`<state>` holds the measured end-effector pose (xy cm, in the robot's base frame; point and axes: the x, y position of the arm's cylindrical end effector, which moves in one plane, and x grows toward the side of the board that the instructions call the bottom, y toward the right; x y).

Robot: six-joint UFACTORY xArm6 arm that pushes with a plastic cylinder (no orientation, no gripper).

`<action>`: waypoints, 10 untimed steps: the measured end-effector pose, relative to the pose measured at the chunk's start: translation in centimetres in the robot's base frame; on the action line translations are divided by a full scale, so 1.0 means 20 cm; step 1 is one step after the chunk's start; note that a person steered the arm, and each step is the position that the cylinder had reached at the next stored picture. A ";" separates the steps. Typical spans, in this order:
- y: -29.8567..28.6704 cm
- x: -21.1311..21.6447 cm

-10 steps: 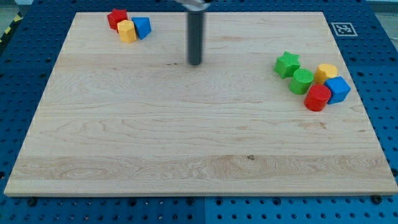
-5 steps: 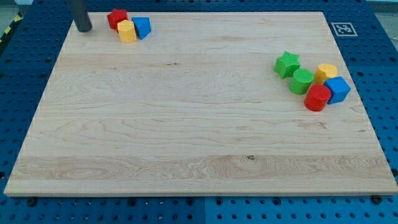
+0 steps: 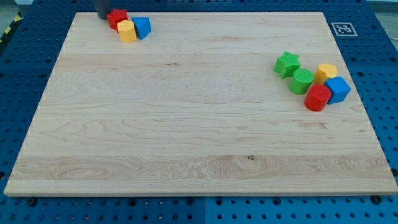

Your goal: Make a diagonal line out of red star blue triangle and the yellow hexagon

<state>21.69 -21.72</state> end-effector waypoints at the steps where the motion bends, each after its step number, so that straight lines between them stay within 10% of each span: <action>1: 0.08 0.13; 10: 0.85 0.15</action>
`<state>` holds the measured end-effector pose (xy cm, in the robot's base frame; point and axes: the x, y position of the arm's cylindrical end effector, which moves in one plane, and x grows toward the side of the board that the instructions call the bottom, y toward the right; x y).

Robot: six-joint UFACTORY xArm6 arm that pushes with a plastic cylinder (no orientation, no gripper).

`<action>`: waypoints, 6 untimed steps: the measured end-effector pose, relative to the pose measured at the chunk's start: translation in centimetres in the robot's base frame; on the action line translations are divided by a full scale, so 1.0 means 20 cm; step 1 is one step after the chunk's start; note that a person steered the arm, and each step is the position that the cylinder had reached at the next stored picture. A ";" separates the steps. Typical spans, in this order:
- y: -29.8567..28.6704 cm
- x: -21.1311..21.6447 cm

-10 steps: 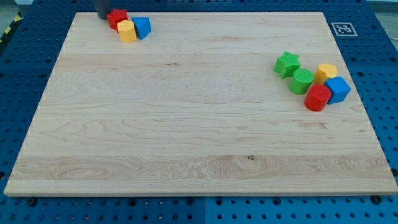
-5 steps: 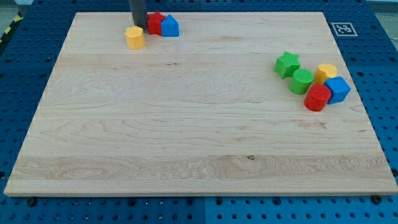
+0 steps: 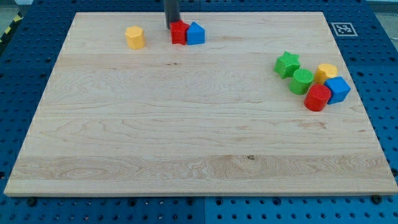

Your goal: Make a diagonal line out of red star blue triangle and the yellow hexagon

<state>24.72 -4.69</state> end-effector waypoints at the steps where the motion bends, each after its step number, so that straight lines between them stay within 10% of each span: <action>1: 0.19 0.09; 6: 0.94 0.58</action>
